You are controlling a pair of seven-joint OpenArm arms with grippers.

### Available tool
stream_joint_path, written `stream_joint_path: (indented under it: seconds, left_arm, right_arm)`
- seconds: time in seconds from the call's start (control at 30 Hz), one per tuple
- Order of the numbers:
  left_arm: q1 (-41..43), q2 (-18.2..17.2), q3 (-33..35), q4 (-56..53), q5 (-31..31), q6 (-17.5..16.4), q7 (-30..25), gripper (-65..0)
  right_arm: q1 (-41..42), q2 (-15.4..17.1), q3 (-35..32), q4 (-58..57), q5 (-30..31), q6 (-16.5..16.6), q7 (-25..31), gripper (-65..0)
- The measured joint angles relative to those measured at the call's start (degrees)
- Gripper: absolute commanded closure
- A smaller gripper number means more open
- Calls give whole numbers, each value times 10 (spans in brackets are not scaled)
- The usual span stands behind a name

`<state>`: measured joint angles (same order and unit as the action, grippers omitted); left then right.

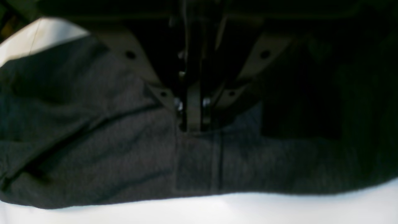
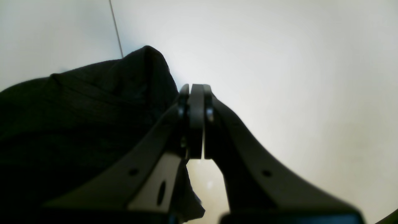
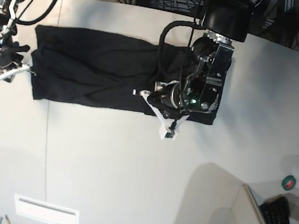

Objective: Layout the t-shirt on the table in an organized manner, then fold the t-shirt properly
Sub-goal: 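Release the strip with the left gripper and move it to the strip end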

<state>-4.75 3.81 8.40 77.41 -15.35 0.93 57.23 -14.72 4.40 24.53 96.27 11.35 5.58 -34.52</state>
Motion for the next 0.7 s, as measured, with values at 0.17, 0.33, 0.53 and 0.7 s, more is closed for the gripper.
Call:
stream_joint_path:
  seconds: [0.17,0.33,0.53,0.7]
  left_arm:
    - [-5,28,10,-1,-8,-1,3,0]
    - [66,-22,9,116,-9,-6,42,0]
    - [143,-51,8,172,-2,-1,66,0]
    - [166,-74,5,132,-9,-7,65,0]
  right_arm:
    - [1,0,0,0,0,0,0,0]
    - [-2,0,1,0,2,0,0,0]
    - [-2,0,1,0,2,0,0,0]
    - [9,-5,4,0,17,0,1,0]
